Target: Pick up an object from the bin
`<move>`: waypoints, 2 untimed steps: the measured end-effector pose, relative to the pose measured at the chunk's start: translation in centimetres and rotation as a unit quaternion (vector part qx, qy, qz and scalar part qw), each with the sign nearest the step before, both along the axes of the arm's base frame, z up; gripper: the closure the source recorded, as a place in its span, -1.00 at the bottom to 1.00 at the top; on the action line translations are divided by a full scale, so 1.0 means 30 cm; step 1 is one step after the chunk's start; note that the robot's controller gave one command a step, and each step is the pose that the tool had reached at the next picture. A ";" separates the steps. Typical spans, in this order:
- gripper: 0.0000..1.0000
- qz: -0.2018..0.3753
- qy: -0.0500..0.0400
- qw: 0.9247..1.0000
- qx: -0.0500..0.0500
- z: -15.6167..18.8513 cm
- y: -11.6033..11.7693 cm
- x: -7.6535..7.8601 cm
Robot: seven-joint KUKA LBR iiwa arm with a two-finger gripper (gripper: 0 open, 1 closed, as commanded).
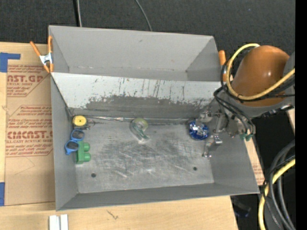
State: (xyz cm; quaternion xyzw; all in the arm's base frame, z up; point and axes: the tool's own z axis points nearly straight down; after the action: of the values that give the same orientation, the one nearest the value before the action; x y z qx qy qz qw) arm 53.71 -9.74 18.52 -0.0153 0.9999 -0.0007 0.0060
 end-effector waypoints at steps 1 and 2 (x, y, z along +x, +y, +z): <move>-1.00 -0.008 0.001 1.000 0.001 -0.383 -0.089 0.124; -1.00 0.004 0.000 1.000 0.000 -0.371 0.228 0.080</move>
Offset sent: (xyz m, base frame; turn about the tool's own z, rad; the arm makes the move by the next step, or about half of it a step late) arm 0.0345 -0.0277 -0.1130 0.0166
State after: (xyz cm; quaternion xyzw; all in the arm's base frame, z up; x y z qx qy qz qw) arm 56.10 -2.92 7.38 -0.0196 0.9998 -0.0002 0.0064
